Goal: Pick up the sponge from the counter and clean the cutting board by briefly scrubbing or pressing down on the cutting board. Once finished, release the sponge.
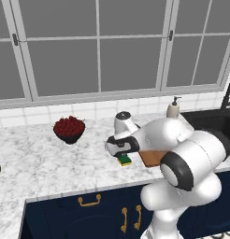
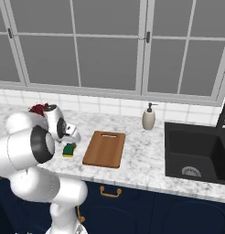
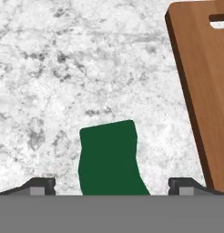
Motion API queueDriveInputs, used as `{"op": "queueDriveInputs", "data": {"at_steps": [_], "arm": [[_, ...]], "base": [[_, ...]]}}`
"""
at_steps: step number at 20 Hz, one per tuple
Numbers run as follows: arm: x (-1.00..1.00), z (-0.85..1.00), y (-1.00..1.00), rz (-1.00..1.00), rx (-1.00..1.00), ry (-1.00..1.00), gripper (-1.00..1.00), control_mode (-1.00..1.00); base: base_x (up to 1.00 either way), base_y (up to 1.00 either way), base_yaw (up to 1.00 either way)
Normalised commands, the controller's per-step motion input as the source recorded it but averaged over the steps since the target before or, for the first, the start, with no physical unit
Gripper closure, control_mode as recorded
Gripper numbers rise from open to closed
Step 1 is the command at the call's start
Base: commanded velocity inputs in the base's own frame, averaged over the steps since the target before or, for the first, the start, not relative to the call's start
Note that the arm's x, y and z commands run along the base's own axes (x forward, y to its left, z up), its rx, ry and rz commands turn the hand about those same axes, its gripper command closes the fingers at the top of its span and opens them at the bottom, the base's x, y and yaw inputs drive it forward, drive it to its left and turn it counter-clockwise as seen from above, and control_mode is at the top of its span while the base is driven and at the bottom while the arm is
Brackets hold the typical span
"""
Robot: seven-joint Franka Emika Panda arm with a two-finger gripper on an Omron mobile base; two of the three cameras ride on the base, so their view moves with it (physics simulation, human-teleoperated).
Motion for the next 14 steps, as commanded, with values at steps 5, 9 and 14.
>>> {"op": "queueDriveInputs", "data": {"at_steps": [5,9,14], "arm": [[-0.31,1.00,-0.13,0.00,0.10,-0.11,-1.00,-1.00],[-0.48,1.00,-0.25,0.00,0.04,-0.06,-1.00,-1.00],[-0.96,0.78,-0.56,0.01,0.07,-0.16,-1.00,-1.00]], "base": [[0.00,0.00,0.00],[0.00,0.00,0.00],[0.00,0.00,0.00]]}}
